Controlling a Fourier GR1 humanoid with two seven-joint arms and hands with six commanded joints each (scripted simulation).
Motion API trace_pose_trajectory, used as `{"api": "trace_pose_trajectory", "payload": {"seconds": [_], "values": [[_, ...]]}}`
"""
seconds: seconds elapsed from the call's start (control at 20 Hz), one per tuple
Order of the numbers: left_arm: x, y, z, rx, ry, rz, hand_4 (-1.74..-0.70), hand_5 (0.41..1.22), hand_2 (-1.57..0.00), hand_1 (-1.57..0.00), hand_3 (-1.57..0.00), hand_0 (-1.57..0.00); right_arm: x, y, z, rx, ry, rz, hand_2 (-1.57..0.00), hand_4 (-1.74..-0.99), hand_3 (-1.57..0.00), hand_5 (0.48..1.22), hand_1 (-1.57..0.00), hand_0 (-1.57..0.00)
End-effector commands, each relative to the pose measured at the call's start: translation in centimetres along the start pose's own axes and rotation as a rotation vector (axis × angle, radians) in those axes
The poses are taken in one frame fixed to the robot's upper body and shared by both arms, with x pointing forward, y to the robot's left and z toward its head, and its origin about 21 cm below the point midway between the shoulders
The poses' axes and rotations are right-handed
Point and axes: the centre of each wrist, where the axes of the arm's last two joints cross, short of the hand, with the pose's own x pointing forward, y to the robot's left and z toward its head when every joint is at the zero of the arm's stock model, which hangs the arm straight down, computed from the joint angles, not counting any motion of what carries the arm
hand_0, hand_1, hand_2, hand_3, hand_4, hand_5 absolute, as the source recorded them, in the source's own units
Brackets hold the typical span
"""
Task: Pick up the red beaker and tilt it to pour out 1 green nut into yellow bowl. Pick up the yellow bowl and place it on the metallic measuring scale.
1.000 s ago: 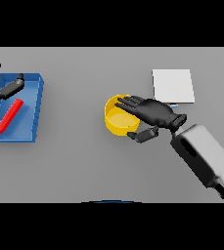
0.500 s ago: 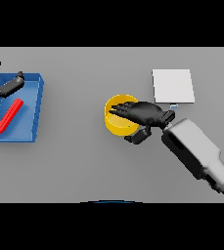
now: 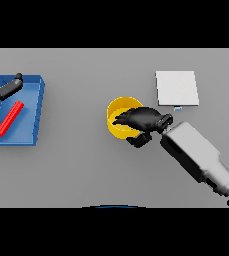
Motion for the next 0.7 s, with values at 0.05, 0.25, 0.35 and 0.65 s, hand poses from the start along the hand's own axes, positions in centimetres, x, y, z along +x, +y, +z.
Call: {"api": "trace_pose_trajectory", "payload": {"seconds": [0.05,0.25,0.35,0.65], "values": [[-0.1,0.2,0.1,0.002,-0.003,0.004,-0.79,0.723,0.0,0.0,0.0,0.0,-0.2,0.3,0.1,0.008,-0.015,0.011,-0.39,-1.425,-0.36,0.964,-0.44,-0.51],[0.2,0.2,0.4,0.007,-0.005,0.012,-0.8,0.728,0.0,0.0,0.0,0.0,-0.5,-0.1,0.3,0.061,-0.03,-0.003,-1.09,-1.604,-0.87,1.116,-1.11,-1.14],[0.4,0.3,0.3,0.002,0.001,0.008,-0.8,0.727,0.0,0.0,0.0,0.0,-0.2,-0.6,0.2,0.077,-0.016,-0.009,-1.26,-1.649,-1.02,1.154,-1.27,-1.29],[0.2,0.2,0.3,0.004,-0.001,0.011,-0.81,0.725,0.0,0.0,0.0,0.0,-0.3,-0.6,1.1,0.053,-0.028,-0.011,-1.45,-1.717,-1.18,1.203,-1.49,-1.5]]}}
